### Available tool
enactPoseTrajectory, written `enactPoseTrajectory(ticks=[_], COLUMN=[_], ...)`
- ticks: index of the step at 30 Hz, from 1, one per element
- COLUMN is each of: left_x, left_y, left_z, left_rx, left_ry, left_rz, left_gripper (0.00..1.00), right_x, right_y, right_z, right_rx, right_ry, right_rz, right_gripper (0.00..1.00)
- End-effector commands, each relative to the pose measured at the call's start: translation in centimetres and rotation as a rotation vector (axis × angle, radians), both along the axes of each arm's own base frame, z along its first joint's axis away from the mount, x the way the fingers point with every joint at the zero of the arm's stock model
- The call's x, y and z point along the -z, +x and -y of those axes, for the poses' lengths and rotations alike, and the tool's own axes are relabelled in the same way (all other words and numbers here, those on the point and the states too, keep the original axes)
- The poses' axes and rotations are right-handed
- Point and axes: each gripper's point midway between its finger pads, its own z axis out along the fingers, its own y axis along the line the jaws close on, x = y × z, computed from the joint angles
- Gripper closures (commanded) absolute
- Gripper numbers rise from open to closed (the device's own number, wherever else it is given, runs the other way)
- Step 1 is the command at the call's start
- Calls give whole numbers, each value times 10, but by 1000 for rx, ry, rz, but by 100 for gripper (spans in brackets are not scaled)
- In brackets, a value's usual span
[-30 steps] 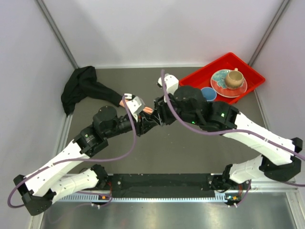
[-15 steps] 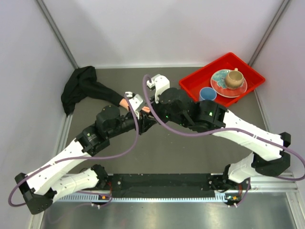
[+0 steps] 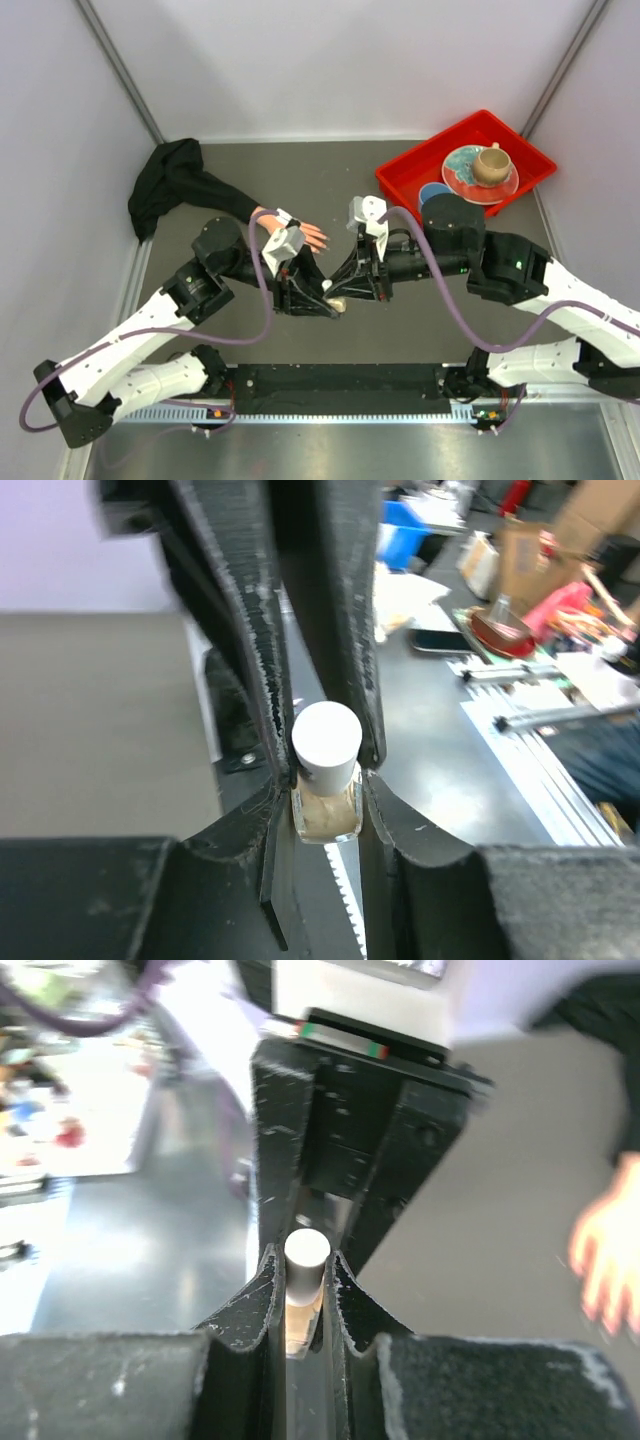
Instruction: Paint the nails
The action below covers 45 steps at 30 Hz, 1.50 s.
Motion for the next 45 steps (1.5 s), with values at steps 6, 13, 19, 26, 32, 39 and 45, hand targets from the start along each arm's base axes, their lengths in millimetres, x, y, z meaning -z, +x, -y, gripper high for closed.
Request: enactPoseTrajectory(ticks=[6,13,19,26,32,39,45], left_x=[-44,-49,-27,-7,-10,-10,-20], left_y=[-12,29,91,106,111,113,110], left_z=[-14,-7,-19,-15,-17,-14,-24], left_rx=[-17,-285,-645,-690,-721,-730,-764], left_ry=[-118,-139,0,60,52,57,-44], left_rz=[137,91,96,93,92,54,54], left_gripper=[100,100,100,100,100,100,58], right_x=[-5,-14,2,4,11,16,-9], right_y=[-9,15,60,86,89,97,101], right_z=[-4,-3,2,-5,-8,-11,-2], right_rx=[-101,84,355,514,527,556,622], right_ry=[109,212,3,-73,-107,-114,20], right_rz=[58,29,-23,-42,-29,4,-19], right_gripper=[100,100,71,53,62,100,100])
